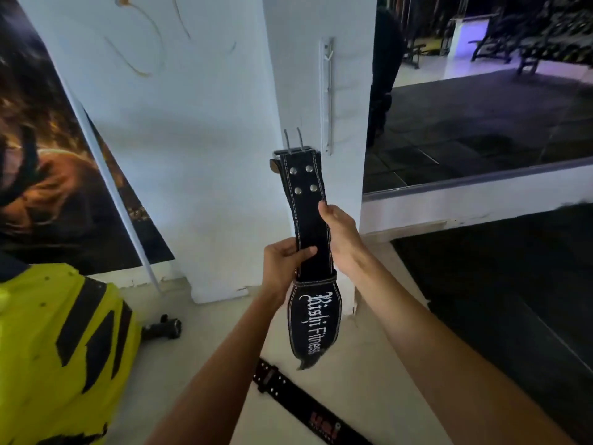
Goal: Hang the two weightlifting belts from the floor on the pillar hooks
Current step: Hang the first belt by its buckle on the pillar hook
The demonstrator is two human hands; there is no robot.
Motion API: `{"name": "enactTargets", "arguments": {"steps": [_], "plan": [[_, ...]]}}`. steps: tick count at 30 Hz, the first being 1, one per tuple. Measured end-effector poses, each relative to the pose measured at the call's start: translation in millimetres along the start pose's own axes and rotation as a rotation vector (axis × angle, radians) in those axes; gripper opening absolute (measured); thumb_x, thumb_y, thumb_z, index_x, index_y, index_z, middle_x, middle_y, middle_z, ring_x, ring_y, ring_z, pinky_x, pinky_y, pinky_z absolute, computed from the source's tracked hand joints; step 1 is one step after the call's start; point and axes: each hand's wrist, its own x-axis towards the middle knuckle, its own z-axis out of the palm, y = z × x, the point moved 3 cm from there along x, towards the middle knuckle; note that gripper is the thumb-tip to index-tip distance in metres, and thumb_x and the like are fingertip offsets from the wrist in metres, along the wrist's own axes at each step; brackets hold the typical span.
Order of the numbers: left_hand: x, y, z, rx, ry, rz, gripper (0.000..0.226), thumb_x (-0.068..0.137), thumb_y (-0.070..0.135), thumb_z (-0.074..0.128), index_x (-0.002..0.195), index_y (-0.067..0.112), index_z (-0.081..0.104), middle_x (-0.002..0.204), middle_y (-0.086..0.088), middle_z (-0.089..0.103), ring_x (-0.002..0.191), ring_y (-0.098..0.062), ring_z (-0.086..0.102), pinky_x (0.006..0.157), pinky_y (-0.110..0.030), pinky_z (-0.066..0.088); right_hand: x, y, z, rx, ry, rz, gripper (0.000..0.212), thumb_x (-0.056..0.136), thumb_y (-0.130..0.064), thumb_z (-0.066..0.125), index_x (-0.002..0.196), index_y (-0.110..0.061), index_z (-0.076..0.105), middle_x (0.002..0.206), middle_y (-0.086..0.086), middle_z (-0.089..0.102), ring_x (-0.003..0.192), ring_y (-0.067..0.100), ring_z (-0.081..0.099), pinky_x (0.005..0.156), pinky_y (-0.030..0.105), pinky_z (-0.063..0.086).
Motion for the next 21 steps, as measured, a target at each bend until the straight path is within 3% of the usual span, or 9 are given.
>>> {"name": "enactTargets", "arguments": {"steps": [2, 4, 7, 10, 12, 14, 17, 19, 21], "plan": [[8, 25, 4, -0.048, 0.006, 0.068, 0.016, 0.082, -0.003, 0.065, 0.091, 0.008, 0.072, 0.075, 0.005, 0.077, 0.070, -0.013, 0.072, 0.066, -0.026, 0.058, -5, -11, -1, -0.146, -0.121, -0.101, 0.035, 0.087, -0.036, 0.058, 0.111, -0.010, 0.060, 0.117, 0.010, 0.064, 0.114, 0.029, 0.058, 0.102, 0.043, 0.044], [19, 47, 5, -0.122, 0.022, 0.114, 0.014, 0.083, -0.002, 0.064, 0.092, 0.006, 0.071, 0.075, 0.003, 0.076, 0.068, -0.013, 0.071, 0.066, -0.027, 0.058, -14, -8, -8, -0.212, -0.179, -0.127, 0.035, 0.087, -0.033, 0.060, 0.113, -0.010, 0.061, 0.109, 0.013, 0.068, 0.101, 0.031, 0.066, 0.093, 0.043, 0.052], [34, 72, 7, -0.157, 0.035, 0.112, 0.010, 0.083, 0.001, 0.065, 0.090, 0.005, 0.071, 0.072, 0.003, 0.075, 0.066, -0.012, 0.070, 0.061, -0.025, 0.057, -22, -5, -22, -0.192, -0.102, -0.179, 0.023, 0.087, -0.021, 0.061, 0.108, -0.010, 0.063, 0.100, 0.014, 0.070, 0.089, 0.029, 0.068, 0.082, 0.036, 0.056], [35, 70, 22, -0.093, 0.015, 0.126, 0.015, 0.089, 0.008, 0.060, 0.103, 0.007, 0.067, 0.081, 0.001, 0.075, 0.072, -0.012, 0.071, 0.064, -0.024, 0.056, -15, -20, -29, -0.124, 0.014, -0.237, 0.015, 0.086, -0.014, 0.062, 0.098, -0.008, 0.068, 0.095, 0.020, 0.071, 0.090, 0.038, 0.068, 0.085, 0.044, 0.055], [31, 61, 38, -0.040, -0.037, 0.141, 0.020, 0.093, 0.015, 0.055, 0.111, 0.010, 0.063, 0.089, 0.000, 0.073, 0.077, -0.012, 0.071, 0.067, -0.022, 0.056, -10, -40, -27, -0.114, 0.067, -0.248, 0.009, 0.085, -0.013, 0.062, 0.089, -0.013, 0.070, 0.087, 0.014, 0.071, 0.085, 0.031, 0.068, 0.083, 0.040, 0.054], [23, 45, 47, -0.015, -0.054, 0.108, 0.018, 0.094, 0.018, 0.055, 0.106, 0.009, 0.064, 0.084, 0.001, 0.074, 0.074, -0.012, 0.071, 0.065, -0.020, 0.055, -3, -51, -25, -0.105, 0.094, -0.225, 0.010, 0.085, -0.015, 0.063, 0.084, -0.008, 0.070, 0.083, 0.014, 0.069, 0.083, 0.028, 0.065, 0.083, 0.039, 0.051], [0, 2, 47, 0.027, -0.071, -0.053, 0.009, 0.090, 0.019, 0.061, 0.083, 0.016, 0.067, 0.069, 0.005, 0.074, 0.065, -0.011, 0.071, 0.058, -0.018, 0.054, 4, -62, -30, -0.076, 0.164, -0.199, 0.027, 0.084, -0.025, 0.065, 0.092, 0.001, 0.066, 0.096, 0.025, 0.067, 0.096, 0.036, 0.063, 0.094, 0.045, 0.046], [-15, -24, 43, 0.067, -0.144, -0.176, 0.004, 0.086, 0.019, 0.067, 0.083, 0.018, 0.069, 0.079, 0.001, 0.076, 0.074, -0.017, 0.072, 0.060, -0.018, 0.055, 6, -65, -38, -0.053, 0.214, -0.194, 0.032, 0.084, -0.027, 0.064, 0.096, 0.002, 0.065, 0.109, 0.029, 0.065, 0.106, 0.041, 0.061, 0.100, 0.052, 0.044], [-16, -22, 41, 0.039, -0.198, -0.178, 0.006, 0.084, 0.019, 0.069, 0.088, 0.015, 0.070, 0.086, -0.004, 0.076, 0.079, -0.021, 0.072, 0.064, -0.021, 0.056, 6, -61, -44, -0.052, 0.233, -0.202, 0.038, 0.084, -0.027, 0.063, 0.096, 0.009, 0.061, 0.111, 0.036, 0.059, 0.099, 0.041, 0.062, 0.100, 0.057, 0.041]]}}
